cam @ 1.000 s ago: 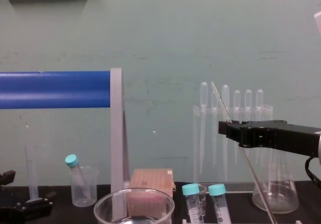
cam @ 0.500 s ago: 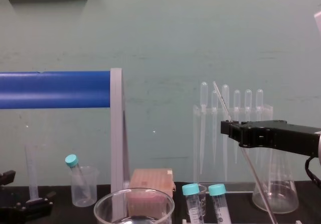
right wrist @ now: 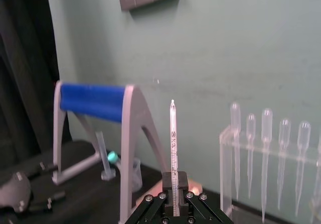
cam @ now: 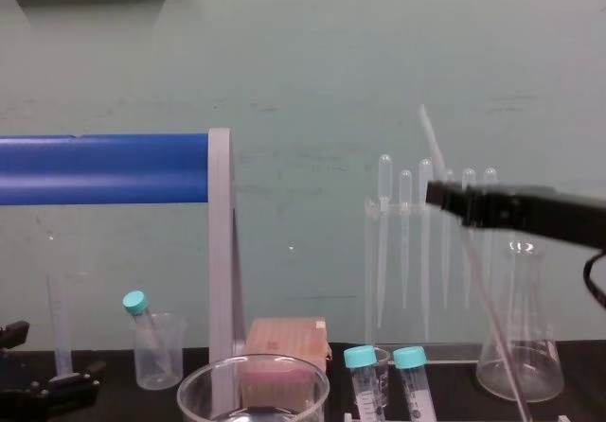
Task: Hold the thermometer with one hand and immerse one end into the beaker, then reinsert it into the test tube rack.
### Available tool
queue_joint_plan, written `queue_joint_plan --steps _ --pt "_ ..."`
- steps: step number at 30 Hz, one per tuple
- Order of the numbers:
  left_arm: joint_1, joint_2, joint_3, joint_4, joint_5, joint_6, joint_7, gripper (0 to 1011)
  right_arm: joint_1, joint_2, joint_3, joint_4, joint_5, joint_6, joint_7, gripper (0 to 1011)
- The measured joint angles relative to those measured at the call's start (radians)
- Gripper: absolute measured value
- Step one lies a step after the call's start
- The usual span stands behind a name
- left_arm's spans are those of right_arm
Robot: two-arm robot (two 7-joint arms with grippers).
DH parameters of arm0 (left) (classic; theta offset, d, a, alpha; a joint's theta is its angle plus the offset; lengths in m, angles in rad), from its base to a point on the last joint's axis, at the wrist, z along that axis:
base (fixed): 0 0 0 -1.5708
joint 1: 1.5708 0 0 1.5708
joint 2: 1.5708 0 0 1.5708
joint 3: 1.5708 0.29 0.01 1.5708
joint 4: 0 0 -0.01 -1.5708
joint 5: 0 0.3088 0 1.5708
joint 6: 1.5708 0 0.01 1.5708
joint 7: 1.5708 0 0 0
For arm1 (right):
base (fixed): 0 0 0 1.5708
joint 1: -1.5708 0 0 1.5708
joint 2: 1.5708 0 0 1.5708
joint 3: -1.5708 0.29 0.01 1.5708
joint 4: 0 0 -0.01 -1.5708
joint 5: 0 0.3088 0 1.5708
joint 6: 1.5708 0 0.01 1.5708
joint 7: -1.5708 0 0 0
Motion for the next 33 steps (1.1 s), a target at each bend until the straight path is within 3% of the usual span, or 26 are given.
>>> queue_joint_plan --steps 13,22,27,33 --pt "0.000 0.000 0.000 0.000 0.000 0.000 0.000 1008 0.053 -0.005 0.026 -0.049 0.080 -0.095 0.066 58" --pt "0.000 0.000 0.000 0.000 0.000 0.000 0.000 1008 0.112 -0.059 0.015 0.016 0.179 -0.268 0.204 58" --pt "0.000 0.000 0.000 0.000 0.000 0.000 0.000 1008 0.142 -0.088 -0.003 0.056 0.233 -0.309 0.270 58" --pt "0.000 0.000 0.000 0.000 0.000 0.000 0.000 1008 0.180 -0.117 -0.053 0.101 0.265 -0.315 0.322 58"
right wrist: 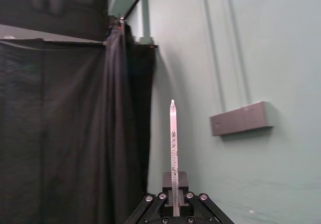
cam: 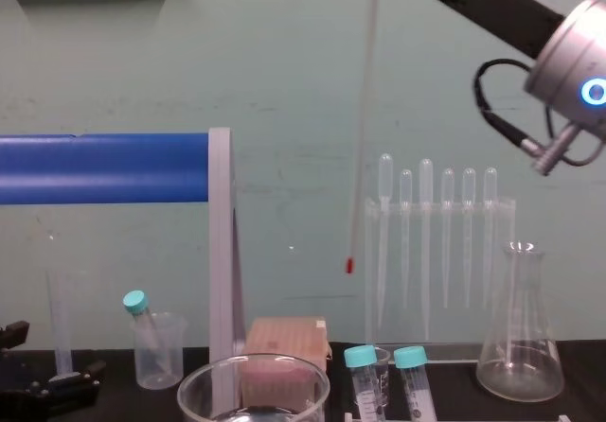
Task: Hold the thermometer with one hand and immerse one end into the beaker, then reinsert it into the test tube rack.
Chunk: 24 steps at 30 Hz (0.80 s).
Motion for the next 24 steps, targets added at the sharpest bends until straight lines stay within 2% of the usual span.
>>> queue_joint_plan --steps 13,24 --pt "0.000 0.000 0.000 0.000 0.000 0.000 0.000 1008 0.040 -0.025 -0.102 0.048 0.031 0.001 0.086 58" --pt "0.000 0.000 0.000 0.000 0.000 0.000 0.000 1008 0.086 -0.054 -0.181 0.189 0.000 -0.032 0.140 58"
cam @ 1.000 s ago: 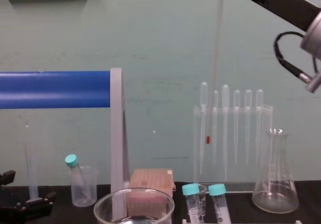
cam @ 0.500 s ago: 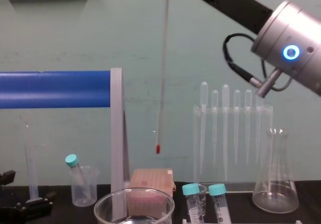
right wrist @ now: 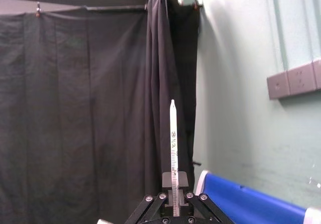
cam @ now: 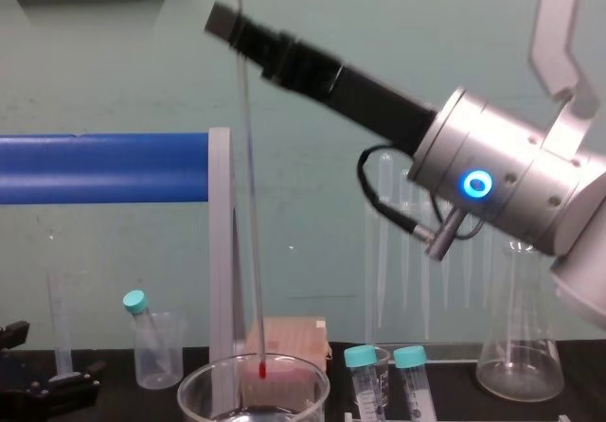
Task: Hold the thermometer with one hand and immerse one end into the beaker, then reinsert it into the test tube rack.
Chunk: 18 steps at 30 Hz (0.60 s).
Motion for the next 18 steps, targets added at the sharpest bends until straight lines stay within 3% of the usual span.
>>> queue_joint_plan --steps 5,18 --pt "0.000 0.000 0.000 0.000 0.000 0.000 0.000 1008 0.013 -0.015 -0.020 0.066 -0.014 -0.005 0.015 58" --pt "0.000 0.000 0.000 0.000 0.000 0.000 0.000 1008 0.015 -0.031 -0.037 0.124 -0.026 0.000 0.032 58"
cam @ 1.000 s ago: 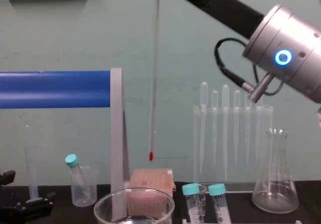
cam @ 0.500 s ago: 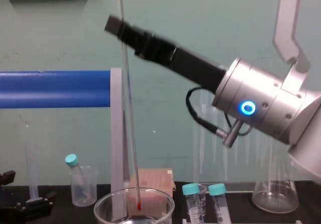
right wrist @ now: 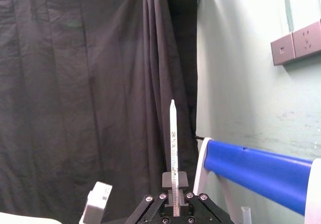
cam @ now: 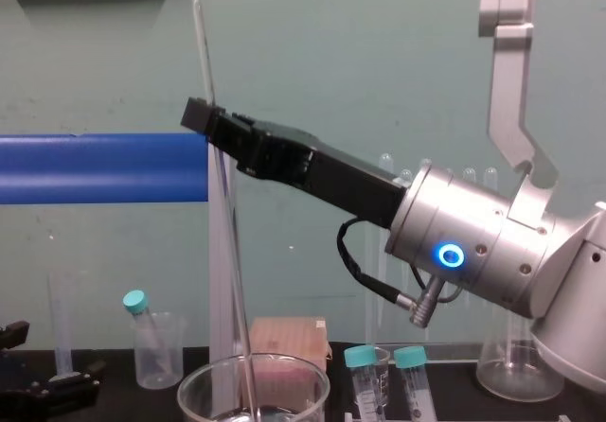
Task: Hold the thermometer with one hand and immerse one end into the beaker, then reinsert it into the test tube rack.
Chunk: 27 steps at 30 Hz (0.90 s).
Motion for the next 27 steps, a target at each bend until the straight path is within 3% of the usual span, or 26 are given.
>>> queue_joint_plan --steps 13,27 --pt "0.000 0.000 0.000 0.000 0.000 0.000 0.000 1008 0.000 -0.006 -0.018 0.053 -0.027 0.004 0.020 58" --pt "0.000 0.000 0.000 0.000 0.000 0.000 0.000 1008 -0.003 -0.007 -0.016 0.056 -0.029 0.008 0.021 58"
